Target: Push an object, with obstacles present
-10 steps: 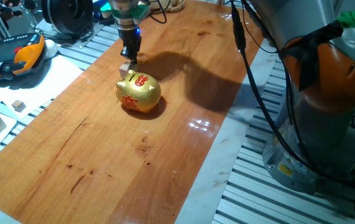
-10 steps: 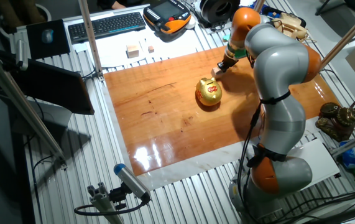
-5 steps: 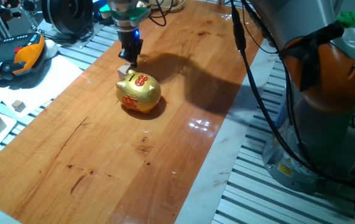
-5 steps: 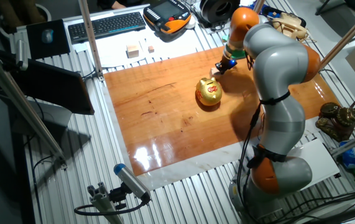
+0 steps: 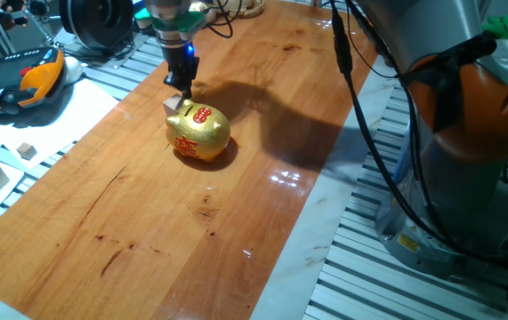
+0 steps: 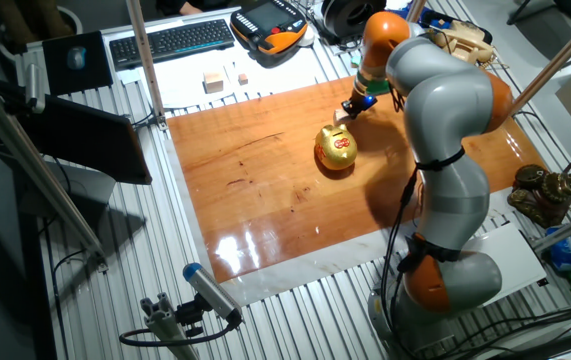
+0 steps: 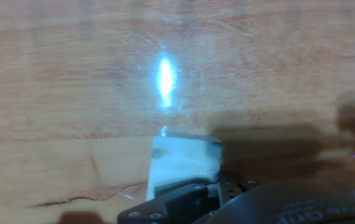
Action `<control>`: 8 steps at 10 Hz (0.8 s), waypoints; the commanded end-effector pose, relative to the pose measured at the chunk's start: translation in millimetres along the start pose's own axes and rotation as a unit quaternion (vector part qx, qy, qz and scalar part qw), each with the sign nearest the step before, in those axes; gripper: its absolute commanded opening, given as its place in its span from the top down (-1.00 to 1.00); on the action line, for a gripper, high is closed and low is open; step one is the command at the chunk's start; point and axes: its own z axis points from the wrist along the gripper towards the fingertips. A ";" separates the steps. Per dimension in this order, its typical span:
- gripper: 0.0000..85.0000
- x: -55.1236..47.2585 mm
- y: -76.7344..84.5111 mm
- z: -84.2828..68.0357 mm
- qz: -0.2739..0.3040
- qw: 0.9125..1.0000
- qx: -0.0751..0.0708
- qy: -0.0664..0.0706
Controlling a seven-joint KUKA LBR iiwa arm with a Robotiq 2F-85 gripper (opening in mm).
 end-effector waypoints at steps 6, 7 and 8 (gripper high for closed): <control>1.00 -3.9 7.8 5.5 -0.012 1.000 0.002 -0.002; 1.00 -4.9 10.3 5.0 -0.014 1.000 0.003 -0.002; 1.00 -5.9 13.8 4.0 -0.018 1.000 0.005 0.000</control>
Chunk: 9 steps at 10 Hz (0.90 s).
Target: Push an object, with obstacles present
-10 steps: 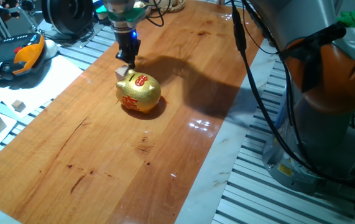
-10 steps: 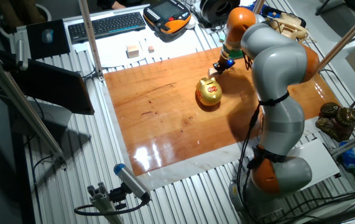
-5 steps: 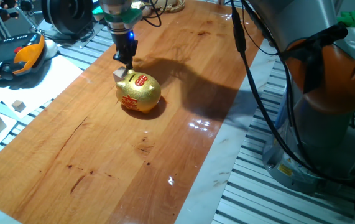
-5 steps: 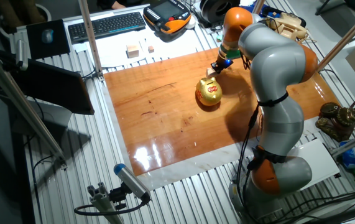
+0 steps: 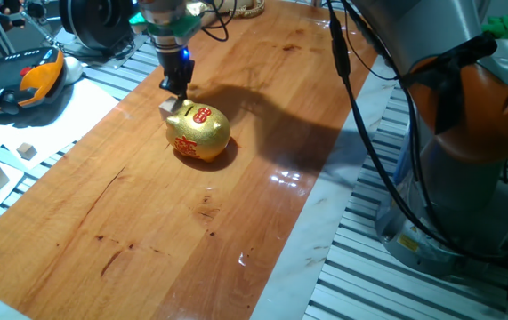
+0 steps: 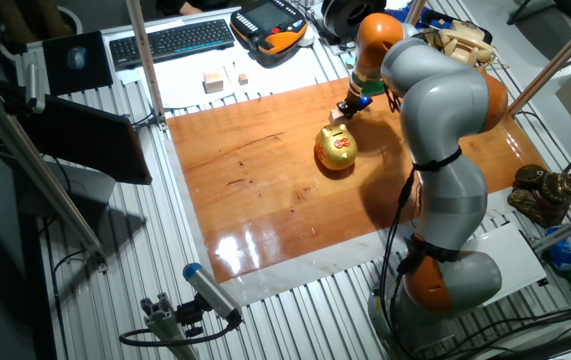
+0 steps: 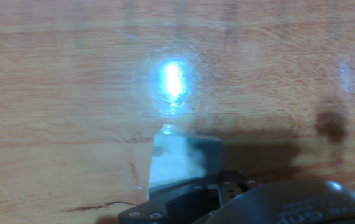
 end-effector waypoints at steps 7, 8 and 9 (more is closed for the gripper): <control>1.00 -3.9 15.5 -0.1 -0.008 1.000 -0.004 -0.001; 1.00 -4.0 19.9 -0.1 -0.008 1.000 -0.004 -0.001; 1.00 -4.3 22.8 -0.9 -0.007 1.000 -0.003 -0.001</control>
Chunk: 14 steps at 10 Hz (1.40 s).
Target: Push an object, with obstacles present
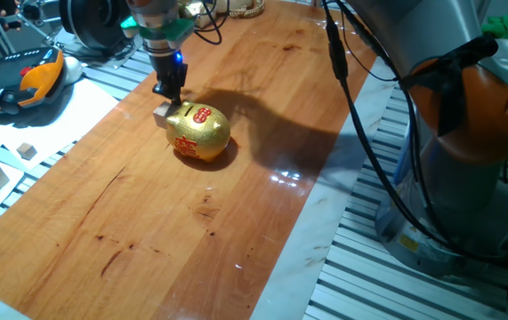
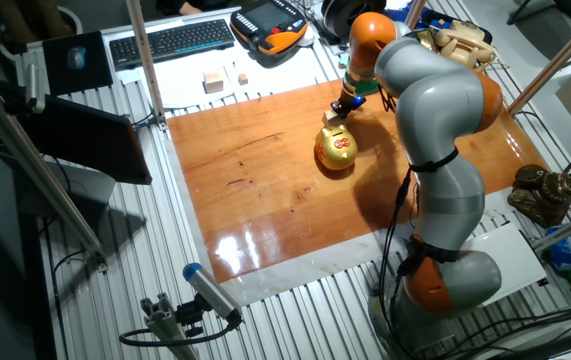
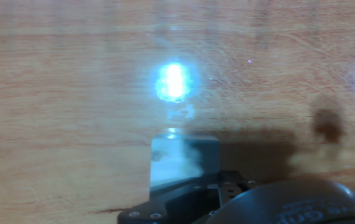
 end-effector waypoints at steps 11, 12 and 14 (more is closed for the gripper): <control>1.00 0.9 22.7 4.3 -0.010 1.000 0.002 -0.002; 1.00 3.0 25.5 4.4 -0.010 1.000 0.004 -0.002; 1.00 6.7 32.6 2.4 -0.009 1.000 0.008 -0.002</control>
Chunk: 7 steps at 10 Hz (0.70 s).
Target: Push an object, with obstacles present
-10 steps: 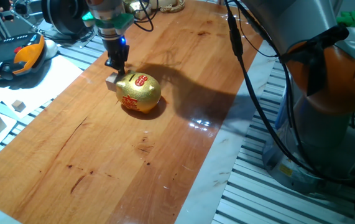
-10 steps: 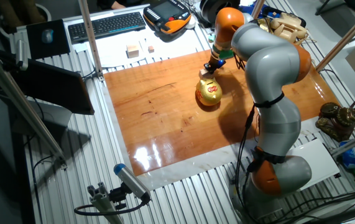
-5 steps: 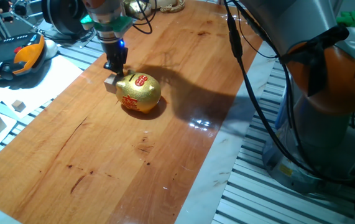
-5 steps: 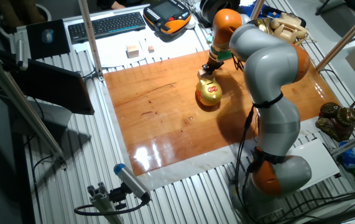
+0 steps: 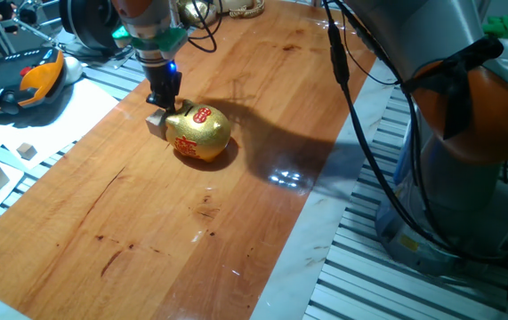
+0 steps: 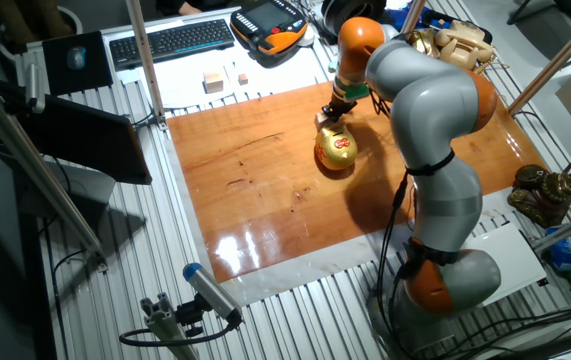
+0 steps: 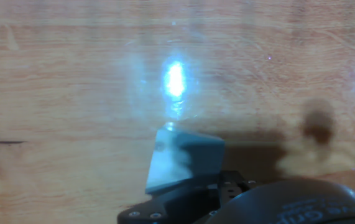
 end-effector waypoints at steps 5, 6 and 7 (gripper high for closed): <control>1.00 -0.8 7.5 -3.0 -0.002 1.000 0.003 -0.001; 1.00 -2.4 6.7 -1.8 -0.006 1.000 -0.002 -0.005; 1.00 -4.0 6.4 -1.7 -0.006 1.000 -0.005 -0.005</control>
